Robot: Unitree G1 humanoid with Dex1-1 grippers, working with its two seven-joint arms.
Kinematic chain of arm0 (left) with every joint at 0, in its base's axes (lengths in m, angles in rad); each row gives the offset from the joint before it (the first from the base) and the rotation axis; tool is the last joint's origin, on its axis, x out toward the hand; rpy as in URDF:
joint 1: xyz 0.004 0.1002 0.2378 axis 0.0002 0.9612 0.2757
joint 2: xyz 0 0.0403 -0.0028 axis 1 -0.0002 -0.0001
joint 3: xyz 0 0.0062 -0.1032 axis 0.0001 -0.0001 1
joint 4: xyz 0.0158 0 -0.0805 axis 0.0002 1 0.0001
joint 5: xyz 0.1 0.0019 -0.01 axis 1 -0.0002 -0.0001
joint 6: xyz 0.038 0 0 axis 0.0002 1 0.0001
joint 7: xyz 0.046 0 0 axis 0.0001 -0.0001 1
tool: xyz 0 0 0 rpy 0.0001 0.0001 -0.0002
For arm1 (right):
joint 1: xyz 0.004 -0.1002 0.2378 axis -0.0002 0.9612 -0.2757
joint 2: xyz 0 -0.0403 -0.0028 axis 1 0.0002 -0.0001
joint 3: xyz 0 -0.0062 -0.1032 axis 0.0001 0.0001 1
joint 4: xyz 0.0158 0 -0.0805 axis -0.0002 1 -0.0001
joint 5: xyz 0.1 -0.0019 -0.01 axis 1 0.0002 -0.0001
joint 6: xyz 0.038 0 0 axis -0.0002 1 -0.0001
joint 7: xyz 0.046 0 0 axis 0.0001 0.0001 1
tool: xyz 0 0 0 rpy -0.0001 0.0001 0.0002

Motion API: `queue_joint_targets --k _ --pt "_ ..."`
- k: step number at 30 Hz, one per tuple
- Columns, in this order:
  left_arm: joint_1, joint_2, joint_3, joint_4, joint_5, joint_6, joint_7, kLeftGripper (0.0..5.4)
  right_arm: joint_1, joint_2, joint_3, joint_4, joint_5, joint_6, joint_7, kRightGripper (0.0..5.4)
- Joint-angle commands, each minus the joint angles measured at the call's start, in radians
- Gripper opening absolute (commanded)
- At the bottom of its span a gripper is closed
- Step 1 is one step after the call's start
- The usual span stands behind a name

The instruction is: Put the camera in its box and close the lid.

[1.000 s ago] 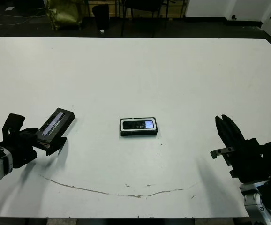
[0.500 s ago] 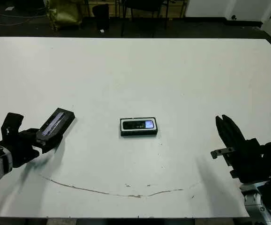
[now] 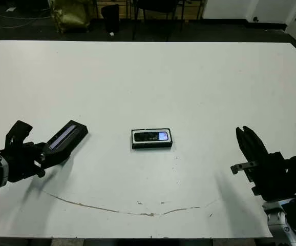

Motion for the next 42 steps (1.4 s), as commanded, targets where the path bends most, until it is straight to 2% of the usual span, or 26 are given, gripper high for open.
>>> queue_joint_targets --k 1,6,10,12,17,21,24,26,30,34,37,39,41,42 --pt "0.016 -0.011 0.004 -0.018 -0.01 0.037 0.013 2.34 0.01 -0.005 0.0 0.007 -0.008 0.006 0.0 0.0" --pt "-0.001 -0.035 0.055 -0.105 -0.034 0.04 0.058 2.34 0.012 -0.002 0.005 -0.001 -0.005 0.02 -0.007 0.0" --pt "-0.073 -0.024 0.084 -0.148 -0.085 0.079 0.062 2.34 0.012 0.0 0.008 0.004 -0.002 0.01 -0.005 0.0" --pt "-0.116 -0.001 0.072 -0.153 -0.085 0.07 0.044 2.34 0.013 0.0 0.01 0.001 -0.001 0.017 -0.007 0.0" --pt "-0.275 0.056 -0.016 -0.116 -0.052 0.031 -0.036 2.34 0.01 0.003 0.019 -0.002 -0.002 0.026 -0.015 0.0" --pt "-0.415 0.083 -0.125 -0.089 -0.002 -0.005 -0.107 2.34 -0.008 0.015 0.011 0.071 0.05 -0.016 0.027 0.0" --pt "-0.509 0.08 -0.207 -0.046 0.037 -0.048 -0.178 2.34 0.002 0.005 0.019 0.032 0.024 0.027 -0.005 0.0" --pt "-0.567 0.066 -0.261 -0.025 0.059 -0.048 -0.209 2.34 0.006 -0.006 0.023 0.02 0.003 0.041 -0.012 0.0" --pt "-0.673 0.035 -0.38 0.007 0.127 -0.072 -0.265 2.34 0.002 -0.013 0.023 0.06 -0.016 0.02 0.0 0.0" --pt "-0.751 -0.022 -0.469 0.069 0.162 -0.084 -0.323 2.34 0.0 -0.017 0.025 0.055 -0.023 0.046 -0.008 0.0" --pt "-0.788 -0.061 -0.518 0.102 0.197 -0.111 -0.354 2.34 -0.009 -0.023 0.018 0.107 -0.016 0.002 0.029 0.0" --pt "-0.805 -0.088 -0.537 0.129 0.214 -0.132 -0.369 2.34 -0.011 -0.027 0.018 0.116 -0.022 0.005 0.032 0.0" --pt "-0.82 -0.11 -0.553 0.148 0.232 -0.138 -0.376 2.34 -0.004 -0.03 0.025 0.078 -0.037 0.048 0.012 0.0" --pt "-0.827 -0.121 -0.56 0.154 0.242 -0.14 -0.379 2.34 -0.006 -0.025 0.024 0.089 -0.024 0.034 0.025 0.0"
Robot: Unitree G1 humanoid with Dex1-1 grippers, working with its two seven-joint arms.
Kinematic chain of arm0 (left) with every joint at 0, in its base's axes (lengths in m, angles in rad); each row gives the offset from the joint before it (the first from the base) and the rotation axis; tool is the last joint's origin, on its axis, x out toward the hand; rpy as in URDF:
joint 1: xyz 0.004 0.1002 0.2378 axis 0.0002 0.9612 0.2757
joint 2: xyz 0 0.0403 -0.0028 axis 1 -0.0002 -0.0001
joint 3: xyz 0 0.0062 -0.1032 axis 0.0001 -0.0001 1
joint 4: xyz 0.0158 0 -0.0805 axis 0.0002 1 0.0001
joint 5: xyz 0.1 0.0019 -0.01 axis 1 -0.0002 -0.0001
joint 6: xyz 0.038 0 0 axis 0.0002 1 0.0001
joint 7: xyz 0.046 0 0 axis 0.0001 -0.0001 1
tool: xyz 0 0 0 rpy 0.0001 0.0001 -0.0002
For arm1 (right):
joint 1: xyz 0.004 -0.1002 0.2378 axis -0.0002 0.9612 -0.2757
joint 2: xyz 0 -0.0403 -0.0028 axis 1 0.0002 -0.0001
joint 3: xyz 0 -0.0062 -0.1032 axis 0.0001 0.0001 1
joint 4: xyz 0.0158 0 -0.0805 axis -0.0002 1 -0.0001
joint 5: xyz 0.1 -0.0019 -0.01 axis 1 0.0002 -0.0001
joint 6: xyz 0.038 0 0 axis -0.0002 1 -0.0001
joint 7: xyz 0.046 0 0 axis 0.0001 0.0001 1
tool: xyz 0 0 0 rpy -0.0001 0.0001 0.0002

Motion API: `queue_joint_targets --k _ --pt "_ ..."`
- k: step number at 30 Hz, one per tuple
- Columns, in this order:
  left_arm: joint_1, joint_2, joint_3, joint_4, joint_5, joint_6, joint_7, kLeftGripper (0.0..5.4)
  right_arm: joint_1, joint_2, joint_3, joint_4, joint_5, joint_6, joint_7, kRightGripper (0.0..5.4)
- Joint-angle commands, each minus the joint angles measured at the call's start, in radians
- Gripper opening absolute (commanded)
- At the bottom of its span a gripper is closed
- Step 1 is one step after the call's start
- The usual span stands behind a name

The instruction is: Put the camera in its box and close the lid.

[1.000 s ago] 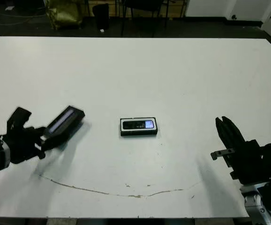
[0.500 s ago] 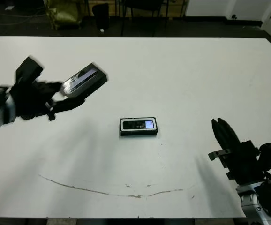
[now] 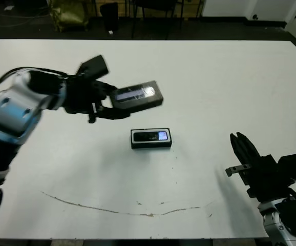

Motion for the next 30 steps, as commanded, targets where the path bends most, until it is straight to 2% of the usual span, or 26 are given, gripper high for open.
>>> queue_joint_targets --k 1,4,9,20,25,30 --pt "-0.022 -0.029 -0.032 0.034 0.033 -0.013 -0.017 2.34 0.007 -0.003 -0.002 0.008 0.008 0.008 0.009 0.0" --pt "-0.035 -0.058 -0.042 0.061 0.047 -0.027 -0.037 2.34 0.007 0.0 -0.001 0.013 0.01 0.007 0.012 0.0" --pt "-0.05 -0.088 -0.052 0.103 0.07 -0.053 -0.063 2.34 -0.001 0.026 0.004 0.076 0.013 -0.076 0.032 0.0" --pt "-0.104 -0.129 -0.084 0.206 0.096 -0.071 -0.157 2.34 0.02 0.018 0.025 -0.015 -0.021 0.024 -0.026 0.0" --pt "-0.127 -0.142 -0.124 0.23 0.132 -0.066 -0.192 2.34 0.021 0.018 0.026 -0.013 -0.02 0.019 -0.023 0.0" --pt "-0.133 -0.157 -0.149 0.248 0.166 -0.066 -0.216 2.34 0.012 0.022 0.02 0.037 -0.007 -0.039 0.011 0.0"
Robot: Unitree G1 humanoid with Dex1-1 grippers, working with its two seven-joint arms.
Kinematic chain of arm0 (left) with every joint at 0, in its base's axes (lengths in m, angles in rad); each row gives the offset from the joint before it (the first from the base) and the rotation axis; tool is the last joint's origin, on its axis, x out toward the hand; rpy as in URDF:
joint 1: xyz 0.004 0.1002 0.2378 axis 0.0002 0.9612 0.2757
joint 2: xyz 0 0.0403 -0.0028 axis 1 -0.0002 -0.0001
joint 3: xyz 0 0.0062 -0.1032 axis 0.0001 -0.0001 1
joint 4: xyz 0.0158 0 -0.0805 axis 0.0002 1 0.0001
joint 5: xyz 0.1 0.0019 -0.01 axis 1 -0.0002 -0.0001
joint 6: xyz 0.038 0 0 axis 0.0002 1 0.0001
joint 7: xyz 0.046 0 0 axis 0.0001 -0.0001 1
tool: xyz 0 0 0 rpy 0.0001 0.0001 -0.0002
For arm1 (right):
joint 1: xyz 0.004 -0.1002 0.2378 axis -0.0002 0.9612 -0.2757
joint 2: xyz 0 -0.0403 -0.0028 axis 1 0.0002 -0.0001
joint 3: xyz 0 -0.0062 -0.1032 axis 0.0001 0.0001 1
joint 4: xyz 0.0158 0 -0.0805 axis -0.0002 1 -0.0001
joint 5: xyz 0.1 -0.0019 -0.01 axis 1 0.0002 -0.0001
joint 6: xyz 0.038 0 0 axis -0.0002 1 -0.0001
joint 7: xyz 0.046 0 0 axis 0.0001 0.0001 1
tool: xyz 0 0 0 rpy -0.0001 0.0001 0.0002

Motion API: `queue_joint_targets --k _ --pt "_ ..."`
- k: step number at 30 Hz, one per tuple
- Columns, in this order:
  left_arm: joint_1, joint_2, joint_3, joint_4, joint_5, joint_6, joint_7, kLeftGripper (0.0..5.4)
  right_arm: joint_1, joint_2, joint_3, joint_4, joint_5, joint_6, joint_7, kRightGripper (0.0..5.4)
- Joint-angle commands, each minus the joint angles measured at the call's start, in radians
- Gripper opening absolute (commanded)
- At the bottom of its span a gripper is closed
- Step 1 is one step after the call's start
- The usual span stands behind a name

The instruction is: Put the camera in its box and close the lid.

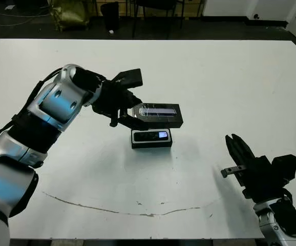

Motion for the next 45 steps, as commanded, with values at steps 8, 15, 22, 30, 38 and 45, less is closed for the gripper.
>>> queue_joint_targets --k 8,15,22,30,38,45 --pt "-0.005 -0.029 -0.036 0.05 0.039 0.017 -0.043 2.34 0.017 -0.001 -0.001 0.013 -0.004 0.005 -0.001 0.0" --pt "0.002 -0.05 -0.044 0.072 0.071 0.01 -0.025 2.34 0.021 0.002 -0.001 0.014 0.002 0.01 -0.001 0.0" --pt "0.005 -0.066 -0.04 0.089 0.094 0.001 -0.005 2.34 0.025 0.0 0.003 0.017 -0.007 0.002 0.001 0.0" --pt "0.008 -0.074 -0.047 0.106 0.114 -0.009 -0.002 2.34 0.025 -0.003 0.0 0.031 -0.006 -0.014 0.01 0.0" --pt "0.001 -0.075 -0.05 0.113 0.122 -0.009 -0.019 2.34 0.035 0.002 0.006 0.0 -0.007 0.023 -0.011 0.0" --pt "-0.005 -0.075 -0.051 0.111 0.118 0.016 -0.038 2.34 0.039 0.0 0.011 -0.008 -0.008 0.029 -0.022 0.0"
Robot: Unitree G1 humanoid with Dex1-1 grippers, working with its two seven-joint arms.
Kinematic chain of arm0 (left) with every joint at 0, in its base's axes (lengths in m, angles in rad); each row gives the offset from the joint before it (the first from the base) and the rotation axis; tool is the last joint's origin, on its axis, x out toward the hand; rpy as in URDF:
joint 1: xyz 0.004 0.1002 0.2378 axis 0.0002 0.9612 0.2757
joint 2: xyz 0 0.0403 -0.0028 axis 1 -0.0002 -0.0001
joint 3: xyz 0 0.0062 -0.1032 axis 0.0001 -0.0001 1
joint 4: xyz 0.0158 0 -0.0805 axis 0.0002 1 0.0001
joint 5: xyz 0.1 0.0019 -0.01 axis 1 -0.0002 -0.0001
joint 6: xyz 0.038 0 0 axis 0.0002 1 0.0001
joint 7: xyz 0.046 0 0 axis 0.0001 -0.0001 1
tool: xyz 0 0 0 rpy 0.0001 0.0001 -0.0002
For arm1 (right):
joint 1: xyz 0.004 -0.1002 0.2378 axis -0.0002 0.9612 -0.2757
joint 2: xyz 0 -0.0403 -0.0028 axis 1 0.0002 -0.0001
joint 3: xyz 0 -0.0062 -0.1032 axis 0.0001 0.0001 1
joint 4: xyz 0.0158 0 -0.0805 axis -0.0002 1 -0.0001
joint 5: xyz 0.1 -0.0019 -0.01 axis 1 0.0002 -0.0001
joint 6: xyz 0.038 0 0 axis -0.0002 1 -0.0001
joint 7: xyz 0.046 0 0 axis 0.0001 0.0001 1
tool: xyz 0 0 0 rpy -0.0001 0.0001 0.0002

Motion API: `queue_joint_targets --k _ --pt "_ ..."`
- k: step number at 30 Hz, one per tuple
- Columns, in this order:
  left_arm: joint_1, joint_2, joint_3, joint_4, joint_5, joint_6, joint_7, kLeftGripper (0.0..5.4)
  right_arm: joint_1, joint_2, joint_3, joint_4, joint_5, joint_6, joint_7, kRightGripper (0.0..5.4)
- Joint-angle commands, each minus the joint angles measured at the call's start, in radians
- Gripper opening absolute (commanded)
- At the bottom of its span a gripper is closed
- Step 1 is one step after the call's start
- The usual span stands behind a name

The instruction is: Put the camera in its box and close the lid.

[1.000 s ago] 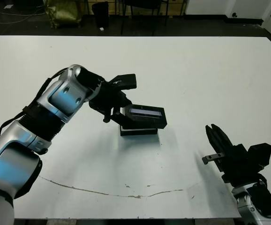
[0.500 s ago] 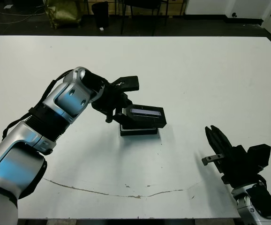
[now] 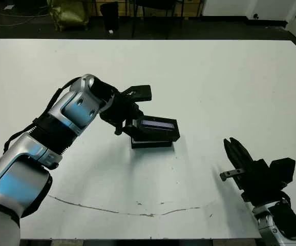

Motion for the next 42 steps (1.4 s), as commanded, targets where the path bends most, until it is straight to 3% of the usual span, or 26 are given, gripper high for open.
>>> queue_joint_targets --k 1,12,20,26,30,42 --pt "-0.001 0.002 -0.009 0.01 0.01 -0.004 -0.01 2.34 0.012 -0.005 -0.003 0.009 -0.007 0.009 0.001 0.0" --pt "0.011 0.001 -0.016 0.027 0.02 -0.047 -0.013 2.34 0.012 -0.002 -0.004 0.01 -0.001 0.012 -0.001 0.0" --pt "0.021 -0.002 -0.016 0.027 0.037 -0.019 0.01 2.34 0.015 -0.007 -0.004 -0.002 -0.006 0.035 -0.009 0.0" --pt "0.026 -0.003 -0.021 0.002 0.048 0.016 0.034 2.34 0.015 -0.007 -0.004 0.019 -0.008 -0.005 0.006 0.0" --pt "0.026 -0.004 -0.022 0.004 0.044 0.018 0.037 2.34 0.019 -0.002 -0.004 -0.002 0.001 0.031 -0.008 0.0" --pt "0.021 0.015 -0.058 0.003 0.06 0.017 0.011 2.26 0.018 -0.003 0.002 0.011 -0.005 0.008 0.002 0.0"
